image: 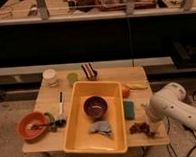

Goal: Place grapes in plastic cup

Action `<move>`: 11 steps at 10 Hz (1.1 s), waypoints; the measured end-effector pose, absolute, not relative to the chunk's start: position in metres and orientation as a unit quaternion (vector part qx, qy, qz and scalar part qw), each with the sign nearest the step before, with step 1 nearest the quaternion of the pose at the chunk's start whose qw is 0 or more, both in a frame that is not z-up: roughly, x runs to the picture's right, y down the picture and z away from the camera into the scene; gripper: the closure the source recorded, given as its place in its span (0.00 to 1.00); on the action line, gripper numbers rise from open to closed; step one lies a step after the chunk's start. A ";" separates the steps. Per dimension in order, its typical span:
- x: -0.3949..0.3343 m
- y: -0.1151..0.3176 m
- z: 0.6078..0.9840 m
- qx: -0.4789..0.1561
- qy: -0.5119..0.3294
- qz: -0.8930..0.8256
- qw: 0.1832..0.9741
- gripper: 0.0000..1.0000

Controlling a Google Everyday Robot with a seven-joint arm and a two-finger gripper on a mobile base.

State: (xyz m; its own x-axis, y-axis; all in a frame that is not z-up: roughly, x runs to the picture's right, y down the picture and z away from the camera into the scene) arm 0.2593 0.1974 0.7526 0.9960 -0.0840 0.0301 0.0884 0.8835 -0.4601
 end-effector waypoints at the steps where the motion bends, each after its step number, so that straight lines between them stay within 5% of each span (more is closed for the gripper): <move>1: 0.261 0.196 0.755 -0.233 0.006 -0.035 0.972 0.25; 7: 0.283 0.173 0.756 -0.223 0.034 0.013 0.974 0.25; 11: 0.305 0.197 0.797 -0.251 0.017 0.035 0.967 0.25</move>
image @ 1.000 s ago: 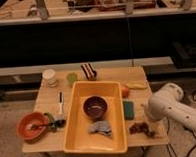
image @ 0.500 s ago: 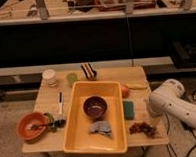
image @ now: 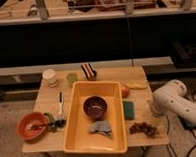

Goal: Place grapes in plastic cup

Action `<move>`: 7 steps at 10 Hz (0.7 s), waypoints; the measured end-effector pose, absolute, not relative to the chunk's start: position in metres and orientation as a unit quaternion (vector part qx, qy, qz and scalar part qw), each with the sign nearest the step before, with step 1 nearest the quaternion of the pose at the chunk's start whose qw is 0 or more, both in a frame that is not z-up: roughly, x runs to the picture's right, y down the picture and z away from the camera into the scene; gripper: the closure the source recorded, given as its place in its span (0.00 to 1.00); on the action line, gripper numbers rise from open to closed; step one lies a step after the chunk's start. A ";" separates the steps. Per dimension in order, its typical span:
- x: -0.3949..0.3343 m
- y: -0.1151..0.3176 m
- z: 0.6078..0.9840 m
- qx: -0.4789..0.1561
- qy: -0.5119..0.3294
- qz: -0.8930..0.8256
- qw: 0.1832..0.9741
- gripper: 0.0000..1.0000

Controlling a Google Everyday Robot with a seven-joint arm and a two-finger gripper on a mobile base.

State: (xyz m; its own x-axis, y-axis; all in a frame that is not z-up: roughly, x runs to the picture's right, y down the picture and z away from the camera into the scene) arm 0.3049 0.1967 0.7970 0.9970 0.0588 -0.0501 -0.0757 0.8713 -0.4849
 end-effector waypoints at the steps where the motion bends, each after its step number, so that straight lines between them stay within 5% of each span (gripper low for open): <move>1: 0.309 0.202 0.804 -0.256 0.009 0.041 0.966 0.25; 7: 0.299 0.204 0.802 -0.282 -0.021 0.036 0.958 0.25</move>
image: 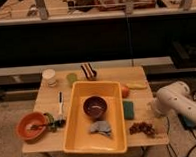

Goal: Place grapes in plastic cup

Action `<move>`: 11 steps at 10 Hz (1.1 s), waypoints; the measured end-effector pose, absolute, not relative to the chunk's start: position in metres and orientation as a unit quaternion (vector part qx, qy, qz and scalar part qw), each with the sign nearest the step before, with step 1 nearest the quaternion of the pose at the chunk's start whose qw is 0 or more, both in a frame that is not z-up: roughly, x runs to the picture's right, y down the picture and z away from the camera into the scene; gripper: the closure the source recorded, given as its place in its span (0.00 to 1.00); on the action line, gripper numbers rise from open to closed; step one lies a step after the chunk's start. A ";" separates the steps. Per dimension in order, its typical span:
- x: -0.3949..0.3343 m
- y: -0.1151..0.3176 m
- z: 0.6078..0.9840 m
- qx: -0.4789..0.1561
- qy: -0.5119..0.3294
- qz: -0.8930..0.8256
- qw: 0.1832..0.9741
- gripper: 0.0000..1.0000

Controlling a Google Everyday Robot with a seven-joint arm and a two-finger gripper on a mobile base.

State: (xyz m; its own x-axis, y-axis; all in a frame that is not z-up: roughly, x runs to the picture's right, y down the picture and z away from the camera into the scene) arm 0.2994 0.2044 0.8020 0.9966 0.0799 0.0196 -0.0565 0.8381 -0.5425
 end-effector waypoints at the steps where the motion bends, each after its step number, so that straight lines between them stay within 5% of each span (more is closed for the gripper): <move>1: 0.285 0.200 0.794 -0.294 -0.025 0.024 0.955 0.25; 11: 0.281 0.242 0.778 -0.342 -0.065 0.022 0.937 0.25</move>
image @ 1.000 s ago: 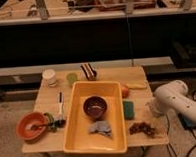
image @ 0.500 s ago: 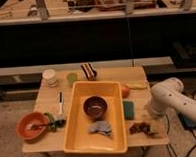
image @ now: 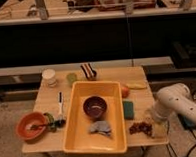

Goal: Place grapes in plastic cup

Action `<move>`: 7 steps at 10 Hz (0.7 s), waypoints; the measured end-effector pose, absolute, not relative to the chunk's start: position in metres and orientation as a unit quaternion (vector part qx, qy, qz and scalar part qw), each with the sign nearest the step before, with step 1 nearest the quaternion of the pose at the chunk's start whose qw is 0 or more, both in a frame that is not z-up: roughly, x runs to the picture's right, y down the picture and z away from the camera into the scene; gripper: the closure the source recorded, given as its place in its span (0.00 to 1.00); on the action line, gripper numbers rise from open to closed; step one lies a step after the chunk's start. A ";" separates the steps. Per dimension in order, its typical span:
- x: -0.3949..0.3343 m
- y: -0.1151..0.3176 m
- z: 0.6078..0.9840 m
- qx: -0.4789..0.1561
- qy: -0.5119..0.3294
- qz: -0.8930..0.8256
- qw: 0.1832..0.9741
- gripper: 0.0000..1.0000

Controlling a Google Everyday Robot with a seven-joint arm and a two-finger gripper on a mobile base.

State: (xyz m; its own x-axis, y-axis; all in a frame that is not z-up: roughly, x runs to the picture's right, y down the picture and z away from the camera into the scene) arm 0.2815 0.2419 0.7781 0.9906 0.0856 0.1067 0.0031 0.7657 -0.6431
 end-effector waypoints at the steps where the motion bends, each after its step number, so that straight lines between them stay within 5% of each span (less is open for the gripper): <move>1: 0.278 0.243 0.785 -0.342 -0.070 0.017 0.937 0.25; 6: 0.273 0.258 0.807 -0.353 -0.087 0.014 0.931 0.26; 7: 0.272 0.261 0.811 -0.354 -0.088 0.012 0.931 0.35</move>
